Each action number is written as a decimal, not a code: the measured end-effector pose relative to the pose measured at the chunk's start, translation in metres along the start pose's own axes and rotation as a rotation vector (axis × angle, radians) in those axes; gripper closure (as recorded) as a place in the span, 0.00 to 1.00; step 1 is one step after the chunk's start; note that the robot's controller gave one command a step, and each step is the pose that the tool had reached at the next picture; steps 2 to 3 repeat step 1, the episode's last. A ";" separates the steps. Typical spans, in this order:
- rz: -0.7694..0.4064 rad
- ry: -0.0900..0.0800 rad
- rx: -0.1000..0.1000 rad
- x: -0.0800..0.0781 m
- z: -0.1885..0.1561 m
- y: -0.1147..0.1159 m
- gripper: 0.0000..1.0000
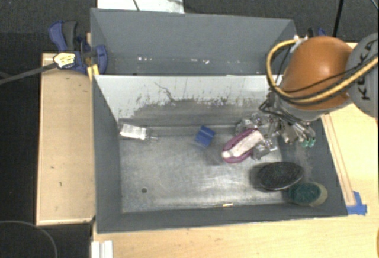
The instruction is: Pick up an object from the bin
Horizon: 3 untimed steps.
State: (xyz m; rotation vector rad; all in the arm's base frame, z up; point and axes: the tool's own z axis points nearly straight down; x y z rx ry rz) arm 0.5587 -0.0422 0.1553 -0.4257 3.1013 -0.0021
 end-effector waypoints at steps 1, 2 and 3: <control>-0.046 0.000 0.000 -0.019 -0.118 0.010 1.00; -0.046 0.000 0.000 -0.019 -0.118 0.010 1.00; -0.046 0.000 0.000 -0.019 -0.118 0.010 1.00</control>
Offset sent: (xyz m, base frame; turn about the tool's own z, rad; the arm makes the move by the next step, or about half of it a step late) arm 0.0116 0.0146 0.1131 -0.0493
